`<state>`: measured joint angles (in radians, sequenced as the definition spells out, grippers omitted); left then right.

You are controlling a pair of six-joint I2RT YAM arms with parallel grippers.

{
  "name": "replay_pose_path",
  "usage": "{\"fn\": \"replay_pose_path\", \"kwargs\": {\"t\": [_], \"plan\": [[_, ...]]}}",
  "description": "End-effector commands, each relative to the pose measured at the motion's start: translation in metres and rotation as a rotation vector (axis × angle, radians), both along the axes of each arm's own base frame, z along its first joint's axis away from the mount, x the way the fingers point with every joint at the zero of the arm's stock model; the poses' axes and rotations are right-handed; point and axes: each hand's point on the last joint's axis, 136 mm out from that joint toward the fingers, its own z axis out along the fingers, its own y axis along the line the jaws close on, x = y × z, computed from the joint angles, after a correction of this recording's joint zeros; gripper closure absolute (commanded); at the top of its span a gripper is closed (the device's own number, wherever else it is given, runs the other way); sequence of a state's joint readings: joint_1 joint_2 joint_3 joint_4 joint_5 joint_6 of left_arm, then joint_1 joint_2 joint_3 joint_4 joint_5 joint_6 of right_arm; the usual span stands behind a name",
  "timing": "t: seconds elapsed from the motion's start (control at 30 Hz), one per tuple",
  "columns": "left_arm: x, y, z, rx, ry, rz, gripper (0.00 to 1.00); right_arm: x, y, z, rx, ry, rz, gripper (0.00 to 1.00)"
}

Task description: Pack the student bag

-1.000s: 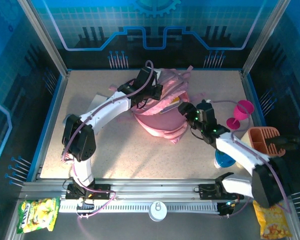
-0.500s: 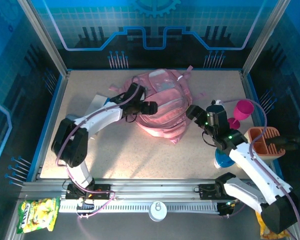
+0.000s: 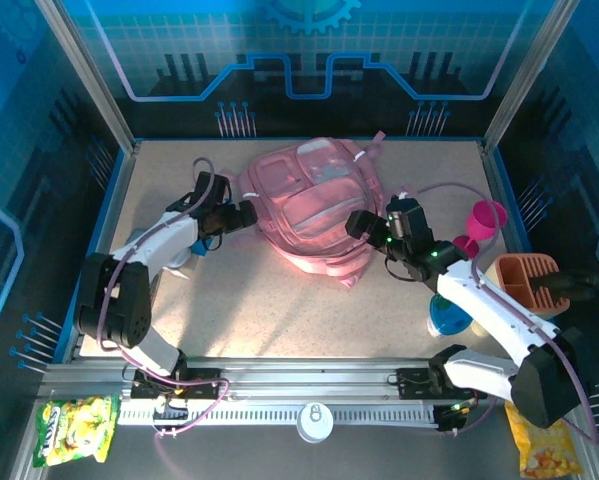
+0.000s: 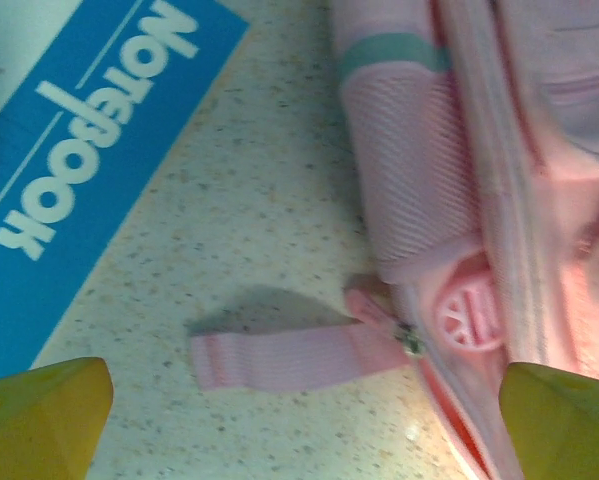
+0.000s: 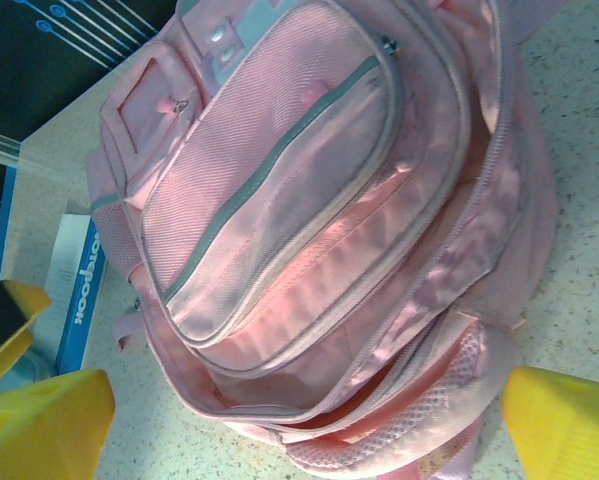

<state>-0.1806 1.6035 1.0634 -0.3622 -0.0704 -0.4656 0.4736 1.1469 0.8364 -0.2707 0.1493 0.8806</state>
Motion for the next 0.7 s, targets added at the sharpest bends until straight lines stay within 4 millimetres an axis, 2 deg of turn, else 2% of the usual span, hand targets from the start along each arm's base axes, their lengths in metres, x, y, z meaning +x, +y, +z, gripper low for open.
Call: {"fn": "replay_pose_path", "kwargs": {"t": [0.0,0.33,0.67], "plan": [[-0.002,0.022,-0.018,0.022,0.08,0.047,0.01,0.003,0.012,0.017,0.019,-0.043,0.035,0.0],[0.0,0.04,-0.051,-0.029,0.203,0.059,0.01,0.002,0.015,0.013,0.029,-0.028,0.04,0.01],[-0.013,0.038,-0.068,-0.044,0.263,0.052,0.01,0.002,0.017,0.011,0.034,-0.024,0.044,0.01]]}}
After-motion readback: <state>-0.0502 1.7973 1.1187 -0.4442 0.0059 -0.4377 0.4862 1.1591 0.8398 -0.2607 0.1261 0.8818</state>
